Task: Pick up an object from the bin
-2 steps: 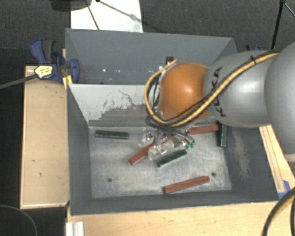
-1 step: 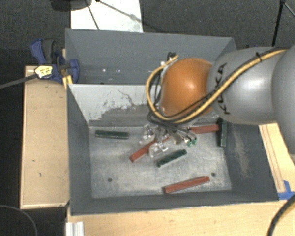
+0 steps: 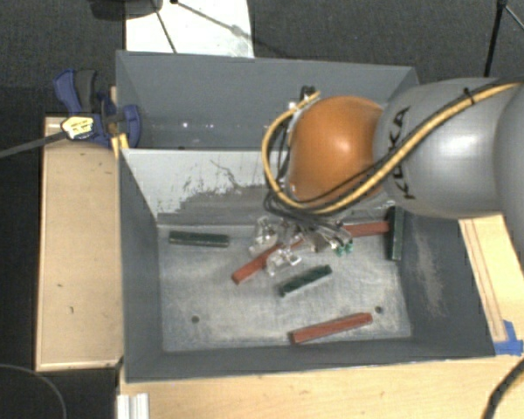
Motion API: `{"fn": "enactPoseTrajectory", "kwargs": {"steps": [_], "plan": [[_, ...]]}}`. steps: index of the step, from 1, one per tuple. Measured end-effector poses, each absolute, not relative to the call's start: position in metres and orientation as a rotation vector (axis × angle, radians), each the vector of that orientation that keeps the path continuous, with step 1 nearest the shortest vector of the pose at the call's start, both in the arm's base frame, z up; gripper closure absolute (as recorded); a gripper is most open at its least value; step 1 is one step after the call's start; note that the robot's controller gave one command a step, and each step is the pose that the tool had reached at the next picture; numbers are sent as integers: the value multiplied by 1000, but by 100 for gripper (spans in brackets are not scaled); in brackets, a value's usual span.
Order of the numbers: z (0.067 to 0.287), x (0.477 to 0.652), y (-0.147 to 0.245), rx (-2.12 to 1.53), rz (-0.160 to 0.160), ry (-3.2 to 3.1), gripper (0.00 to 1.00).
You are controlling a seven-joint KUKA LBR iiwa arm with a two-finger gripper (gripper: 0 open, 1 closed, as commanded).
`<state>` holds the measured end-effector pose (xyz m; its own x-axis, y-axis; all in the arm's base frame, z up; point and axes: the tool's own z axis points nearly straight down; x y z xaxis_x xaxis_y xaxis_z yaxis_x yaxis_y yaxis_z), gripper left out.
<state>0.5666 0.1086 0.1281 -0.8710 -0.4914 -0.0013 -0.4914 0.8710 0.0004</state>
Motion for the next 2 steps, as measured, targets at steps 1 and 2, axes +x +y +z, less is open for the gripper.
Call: {"fn": "enactPoseTrajectory", "kwargs": {"steps": [1, 2], "plan": [[145, 566, 109, -796, 2, 3041, 100], [163, 566, 109, -793, 1, 3040, 100]]}}
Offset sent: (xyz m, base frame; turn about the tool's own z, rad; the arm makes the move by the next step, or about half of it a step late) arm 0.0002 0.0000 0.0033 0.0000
